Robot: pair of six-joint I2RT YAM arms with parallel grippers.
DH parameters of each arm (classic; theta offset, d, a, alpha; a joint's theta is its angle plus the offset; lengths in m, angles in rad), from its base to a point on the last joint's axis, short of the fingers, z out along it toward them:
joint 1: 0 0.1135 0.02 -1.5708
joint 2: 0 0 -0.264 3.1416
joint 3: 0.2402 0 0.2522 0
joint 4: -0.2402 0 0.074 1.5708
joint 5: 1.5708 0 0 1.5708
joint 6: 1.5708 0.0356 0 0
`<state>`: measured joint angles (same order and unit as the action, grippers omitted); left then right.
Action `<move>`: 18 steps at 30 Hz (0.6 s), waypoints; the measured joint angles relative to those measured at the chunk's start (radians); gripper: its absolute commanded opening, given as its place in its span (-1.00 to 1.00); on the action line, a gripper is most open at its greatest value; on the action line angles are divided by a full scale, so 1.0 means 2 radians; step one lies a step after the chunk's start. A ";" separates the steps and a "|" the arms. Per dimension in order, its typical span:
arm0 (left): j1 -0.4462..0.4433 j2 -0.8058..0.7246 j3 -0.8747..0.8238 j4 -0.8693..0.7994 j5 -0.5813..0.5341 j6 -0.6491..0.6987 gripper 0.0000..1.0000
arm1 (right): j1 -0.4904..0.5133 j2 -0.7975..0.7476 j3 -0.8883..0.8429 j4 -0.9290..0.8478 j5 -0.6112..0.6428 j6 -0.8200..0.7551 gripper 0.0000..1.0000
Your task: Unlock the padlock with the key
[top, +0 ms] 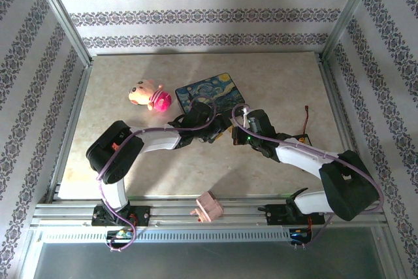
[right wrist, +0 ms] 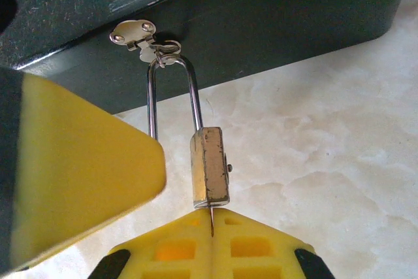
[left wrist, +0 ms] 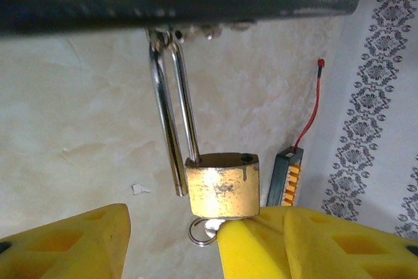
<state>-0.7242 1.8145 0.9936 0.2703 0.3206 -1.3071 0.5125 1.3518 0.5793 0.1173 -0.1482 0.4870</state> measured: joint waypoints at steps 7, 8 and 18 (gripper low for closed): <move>0.000 -0.006 0.002 -0.009 -0.058 0.023 0.25 | 0.000 0.000 -0.016 0.027 -0.002 0.029 -1.00; 0.000 -0.006 0.004 -0.013 -0.062 0.026 0.26 | 0.000 0.000 -0.017 0.029 -0.002 0.032 -1.00; 0.000 0.027 0.048 -0.020 -0.074 0.039 0.15 | 0.004 0.000 -0.022 0.038 -0.002 0.038 -1.00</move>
<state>-0.7242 1.8683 1.0893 0.2298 0.1719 -1.2282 0.5198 1.3518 0.5362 0.1925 -0.1513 0.5632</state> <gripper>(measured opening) 0.607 0.044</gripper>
